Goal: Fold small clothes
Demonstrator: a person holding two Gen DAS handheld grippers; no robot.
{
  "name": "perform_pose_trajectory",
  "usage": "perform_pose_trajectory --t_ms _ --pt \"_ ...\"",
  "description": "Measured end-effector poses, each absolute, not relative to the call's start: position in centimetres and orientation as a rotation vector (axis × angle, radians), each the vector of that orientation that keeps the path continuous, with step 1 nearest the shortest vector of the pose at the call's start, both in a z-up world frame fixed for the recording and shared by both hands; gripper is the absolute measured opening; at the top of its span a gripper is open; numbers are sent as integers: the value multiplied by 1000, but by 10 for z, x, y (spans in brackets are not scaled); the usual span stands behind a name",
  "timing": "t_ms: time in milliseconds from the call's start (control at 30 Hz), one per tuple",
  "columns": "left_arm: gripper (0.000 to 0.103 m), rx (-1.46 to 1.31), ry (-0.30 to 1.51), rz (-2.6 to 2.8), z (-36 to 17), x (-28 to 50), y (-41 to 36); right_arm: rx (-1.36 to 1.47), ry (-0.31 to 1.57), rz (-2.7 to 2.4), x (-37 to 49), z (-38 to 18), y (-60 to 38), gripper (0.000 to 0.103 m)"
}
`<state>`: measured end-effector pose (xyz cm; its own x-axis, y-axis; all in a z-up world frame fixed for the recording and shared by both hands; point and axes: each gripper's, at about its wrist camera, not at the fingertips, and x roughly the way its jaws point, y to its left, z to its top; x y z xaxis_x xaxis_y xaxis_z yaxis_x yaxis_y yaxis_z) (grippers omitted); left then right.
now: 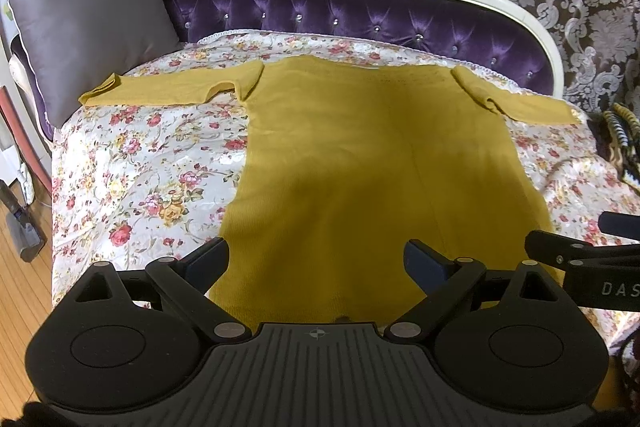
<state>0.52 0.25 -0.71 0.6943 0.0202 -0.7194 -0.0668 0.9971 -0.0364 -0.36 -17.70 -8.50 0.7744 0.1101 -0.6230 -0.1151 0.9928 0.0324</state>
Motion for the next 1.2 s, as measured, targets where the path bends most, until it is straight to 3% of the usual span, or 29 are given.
perform_pose_trajectory --t_ms 1200 --pt "95 -61 846 63 -14 16 10 -25 741 137 12 -101 -173 102"
